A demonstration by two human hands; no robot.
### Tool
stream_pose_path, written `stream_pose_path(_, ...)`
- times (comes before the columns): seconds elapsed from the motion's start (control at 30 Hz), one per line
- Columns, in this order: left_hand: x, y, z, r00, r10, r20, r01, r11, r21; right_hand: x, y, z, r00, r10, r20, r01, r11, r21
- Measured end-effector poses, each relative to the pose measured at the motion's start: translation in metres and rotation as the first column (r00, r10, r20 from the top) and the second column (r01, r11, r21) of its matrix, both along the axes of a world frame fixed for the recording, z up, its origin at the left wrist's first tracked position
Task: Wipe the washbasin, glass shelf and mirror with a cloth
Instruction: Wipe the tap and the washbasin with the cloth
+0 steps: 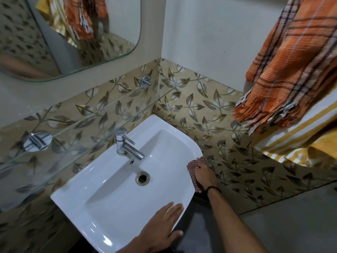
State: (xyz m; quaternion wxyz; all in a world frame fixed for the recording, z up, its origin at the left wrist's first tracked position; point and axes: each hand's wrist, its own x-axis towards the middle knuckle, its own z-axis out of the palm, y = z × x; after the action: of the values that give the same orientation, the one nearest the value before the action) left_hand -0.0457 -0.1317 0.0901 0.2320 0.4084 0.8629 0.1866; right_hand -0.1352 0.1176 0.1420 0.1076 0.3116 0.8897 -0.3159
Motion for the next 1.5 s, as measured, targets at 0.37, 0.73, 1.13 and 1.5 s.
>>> stream_pose_path(0.37,-0.003,0.001,-0.001,0.998,0.006,-0.057,-0.003,0.999,0.054,-0.009,-0.003,0.011,1.000,-0.004,-0.006,0.004,0.999,-0.047)
stream_pose_path(0.73,-0.131,0.020,0.062,0.854,0.343,-0.392,-0.166,0.893,0.419,-0.016,0.007,-0.001,1.000,0.030,0.007,-0.030,0.999,-0.017)
stream_pose_path(1.13,-0.231,-0.002,0.086,0.925,0.260,-0.277,-0.242,0.965,0.098,-0.012,0.003,0.002,0.998,0.065,0.005,-0.065,0.996,0.062)
stream_pose_path(1.5,-0.252,0.006,0.080,0.887,0.411,-0.209,-0.415,0.910,0.028,-0.031,0.016,-0.001,0.997,0.073,0.027,-0.074,0.997,0.034)
